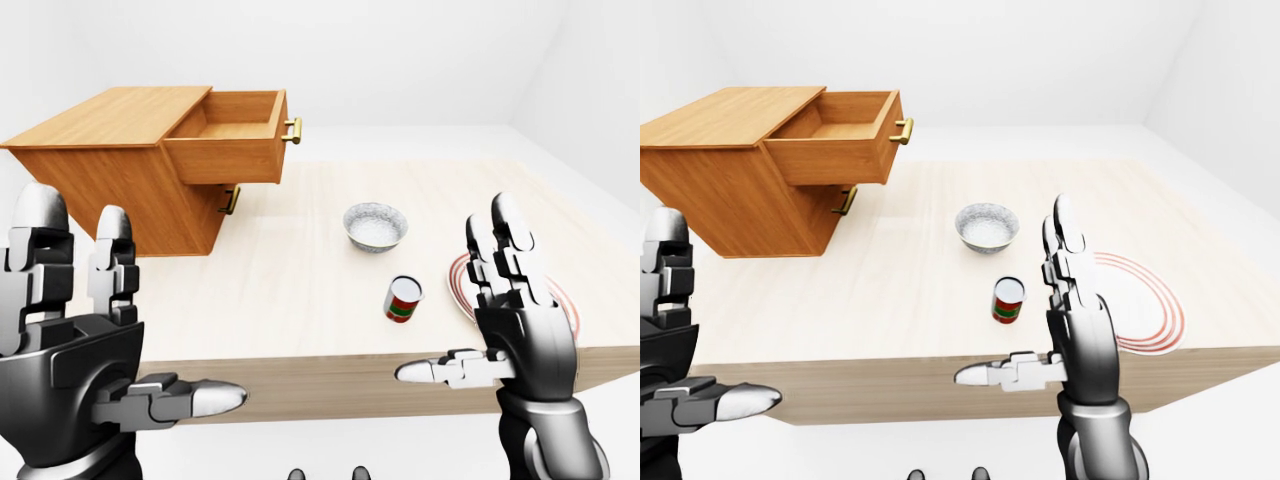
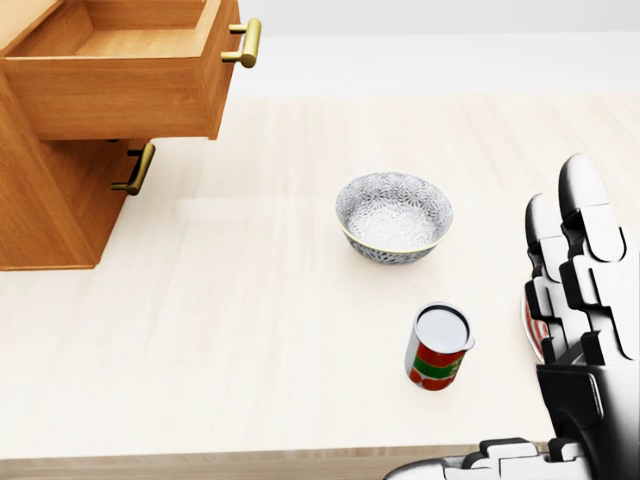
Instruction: Put the ketchup in the top drawer of the cabinet.
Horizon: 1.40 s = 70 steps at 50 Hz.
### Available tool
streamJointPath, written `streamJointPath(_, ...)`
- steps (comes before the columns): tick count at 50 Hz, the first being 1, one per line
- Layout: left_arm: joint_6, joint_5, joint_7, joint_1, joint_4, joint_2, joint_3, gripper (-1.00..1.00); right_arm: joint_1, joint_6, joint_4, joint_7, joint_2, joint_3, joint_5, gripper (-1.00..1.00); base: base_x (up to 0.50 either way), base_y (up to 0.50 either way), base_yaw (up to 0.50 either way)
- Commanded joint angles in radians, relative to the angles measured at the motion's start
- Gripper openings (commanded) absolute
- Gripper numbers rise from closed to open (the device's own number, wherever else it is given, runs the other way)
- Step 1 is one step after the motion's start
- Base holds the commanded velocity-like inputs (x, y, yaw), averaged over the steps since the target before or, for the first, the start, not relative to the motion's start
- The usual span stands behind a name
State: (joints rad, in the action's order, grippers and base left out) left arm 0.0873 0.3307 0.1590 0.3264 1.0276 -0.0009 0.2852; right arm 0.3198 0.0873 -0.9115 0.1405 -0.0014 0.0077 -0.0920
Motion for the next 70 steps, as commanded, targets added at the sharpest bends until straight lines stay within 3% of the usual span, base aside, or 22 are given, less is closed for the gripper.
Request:
streamJointPath(1, 0.000, 0.027, -0.007, 0.007, 0.020, 0.010, 0.018, 1.00, 0.013, 0.000, -0.009, 0.005, 0.001, 0.016, -0.015, 1.00, 0.00, 0.50, 0.00)
streamJointPath(45, 0.000, 0.038, -0.011, -0.002, 0.020, 0.014, 0.031, 1.00, 0.002, 0.000, 0.003, -0.007, -0.001, 0.022, -0.013, 1.00, 0.00, 0.50, 0.00)
streamJointPath(55, 0.000, 0.027, -0.013, 0.007, 0.020, 0.014, 0.014, 1.00, -0.018, 0.000, -0.030, -0.019, 0.010, -0.005, 0.065, 1.00, 0.00, 0.00, 0.00)
streamJointPath(60, 0.000, 0.042, -0.023, 0.013, 0.020, 0.026, 0.015, 1.00, 0.001, 0.000, -0.040, -0.007, 0.004, -0.008, 0.068, 1.00, 0.49, 0.00, 0.00)
streamJointPath(64, 0.000, 0.012, -0.001, 0.001, 0.020, 0.001, 0.012, 1.00, -0.005, 0.000, -0.045, -0.004, 0.009, -0.018, 0.077, 1.00, 0.50, 0.00, 0.00)
streamJointPath(70, 0.000, 0.033, -0.014, 0.012, 0.020, 0.017, 0.015, 1.00, -0.006, 0.000, -0.029, -0.005, 0.006, -0.006, 0.070, 1.00, 0.50, 0.00, 0.00)
